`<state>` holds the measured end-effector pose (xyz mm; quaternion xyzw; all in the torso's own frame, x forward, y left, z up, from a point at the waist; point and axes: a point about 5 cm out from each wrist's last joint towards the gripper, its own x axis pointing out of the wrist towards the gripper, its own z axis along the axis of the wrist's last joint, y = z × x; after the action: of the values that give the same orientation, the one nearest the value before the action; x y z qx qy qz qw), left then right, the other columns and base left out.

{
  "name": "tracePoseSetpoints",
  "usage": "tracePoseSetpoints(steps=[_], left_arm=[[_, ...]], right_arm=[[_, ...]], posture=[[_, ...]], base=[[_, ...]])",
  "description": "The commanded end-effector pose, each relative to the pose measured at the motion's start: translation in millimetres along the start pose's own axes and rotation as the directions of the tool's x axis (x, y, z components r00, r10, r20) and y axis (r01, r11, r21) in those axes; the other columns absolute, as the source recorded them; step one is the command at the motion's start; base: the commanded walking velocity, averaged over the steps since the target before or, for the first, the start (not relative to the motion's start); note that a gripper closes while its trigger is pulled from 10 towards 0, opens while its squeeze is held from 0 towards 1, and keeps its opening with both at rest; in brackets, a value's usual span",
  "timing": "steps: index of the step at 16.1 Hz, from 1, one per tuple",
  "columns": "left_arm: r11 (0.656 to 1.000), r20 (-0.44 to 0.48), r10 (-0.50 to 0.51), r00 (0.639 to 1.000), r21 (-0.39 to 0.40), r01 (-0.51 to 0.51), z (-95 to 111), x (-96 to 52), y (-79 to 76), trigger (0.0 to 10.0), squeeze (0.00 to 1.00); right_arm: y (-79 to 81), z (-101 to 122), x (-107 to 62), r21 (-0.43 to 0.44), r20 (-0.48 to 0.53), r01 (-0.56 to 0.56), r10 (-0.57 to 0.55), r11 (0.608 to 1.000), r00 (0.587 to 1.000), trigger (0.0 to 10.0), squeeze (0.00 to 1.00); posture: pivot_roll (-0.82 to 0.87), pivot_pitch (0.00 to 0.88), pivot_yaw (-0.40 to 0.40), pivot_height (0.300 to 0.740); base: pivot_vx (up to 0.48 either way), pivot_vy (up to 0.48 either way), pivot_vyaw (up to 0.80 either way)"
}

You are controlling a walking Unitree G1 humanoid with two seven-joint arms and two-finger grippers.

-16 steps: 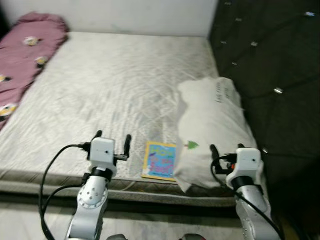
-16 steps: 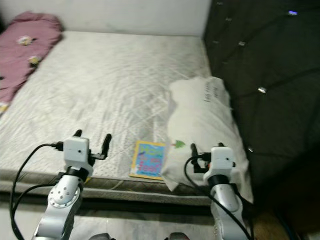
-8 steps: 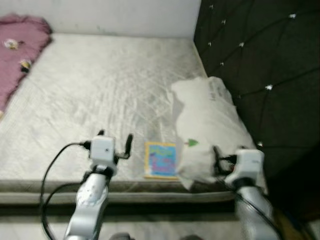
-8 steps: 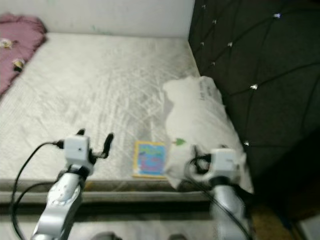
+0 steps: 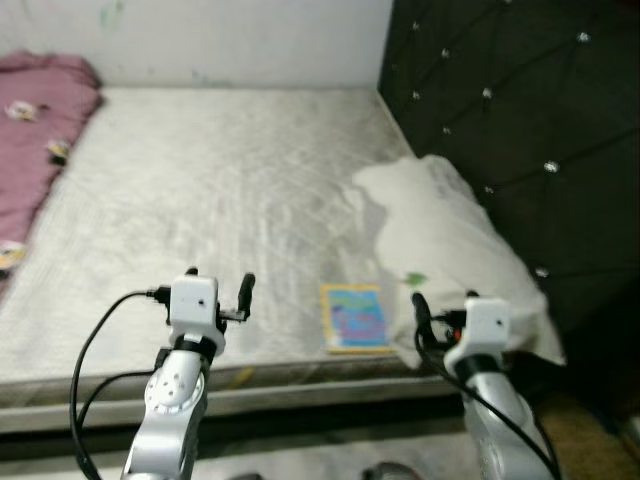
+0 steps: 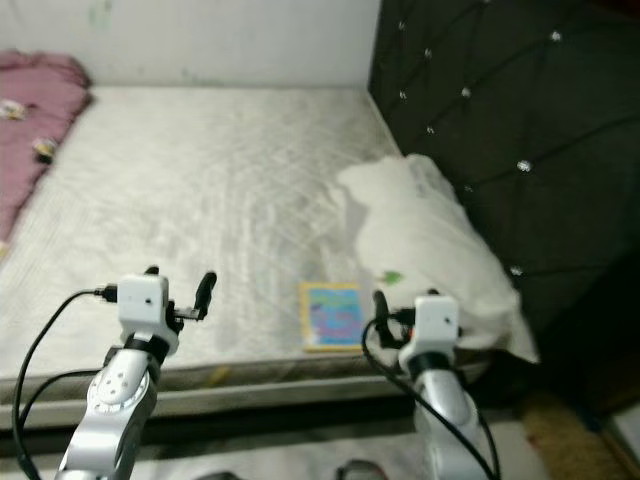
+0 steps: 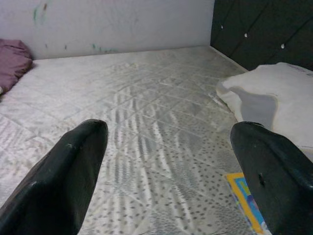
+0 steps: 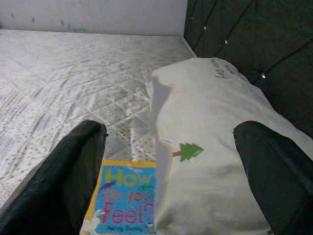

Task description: Clean up the room

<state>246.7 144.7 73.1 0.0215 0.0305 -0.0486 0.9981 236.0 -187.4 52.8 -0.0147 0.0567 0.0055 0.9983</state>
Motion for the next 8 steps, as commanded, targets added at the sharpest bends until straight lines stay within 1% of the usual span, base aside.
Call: tracePoseSetpoints(steps=[1, 4, 5, 6, 8], left_arm=[[1.000, -0.004, -0.023, 1.000, -0.013, 0.023, 0.2, 0.7, -5.7, 10.0, 0.00], [1.000, -0.011, -0.023, 1.000, -0.014, 0.023, 0.1, 1.2, -5.3, 10.0, 0.00], [0.999, 0.000, -0.031, 1.000, -0.007, 0.031, 0.9, 0.9, -5.6, 10.0, 0.00], [0.999, 0.011, -0.045, 0.999, 0.006, 0.045, 2.4, 0.4, -6.7, 10.0, 0.00], [0.996, 0.040, -0.082, 0.996, -0.028, 0.083, 7.7, -0.7, -11.0, 10.0, 0.00]], right_arm=[[-5.2, 0.4, -0.7, -0.003, 0.000, 0.019, -0.019, 1.000, 1.000, 10.0, 0.00], [-5.0, 2.0, 0.7, 0.001, 0.005, 0.022, -0.022, 1.000, 1.000, 10.0, 0.00], [-5.2, 2.2, 1.0, 0.000, 0.005, 0.022, -0.022, 1.000, 1.000, 10.0, 0.00], [-5.7, 2.4, 1.1, -0.001, 0.006, 0.023, -0.023, 1.000, 1.000, 10.0, 0.00], [-6.3, 2.4, 1.1, -0.003, 0.005, 0.024, -0.024, 1.000, 1.000, 10.0, 0.00]], posture=[[-0.02, 0.000, 0.016, 0.740], [-0.02, 0.000, 0.015, 0.740], [-0.02, 0.000, 0.015, 0.740], [-0.02, 0.000, 0.014, 0.740], [-0.02, 0.000, 0.014, 0.740]], base=[[0.000, 0.480, 0.00], [0.000, 0.480, 0.00], [0.000, 0.480, 0.00], [0.000, 0.000, 0.00], [0.000, 0.000, 0.00]])
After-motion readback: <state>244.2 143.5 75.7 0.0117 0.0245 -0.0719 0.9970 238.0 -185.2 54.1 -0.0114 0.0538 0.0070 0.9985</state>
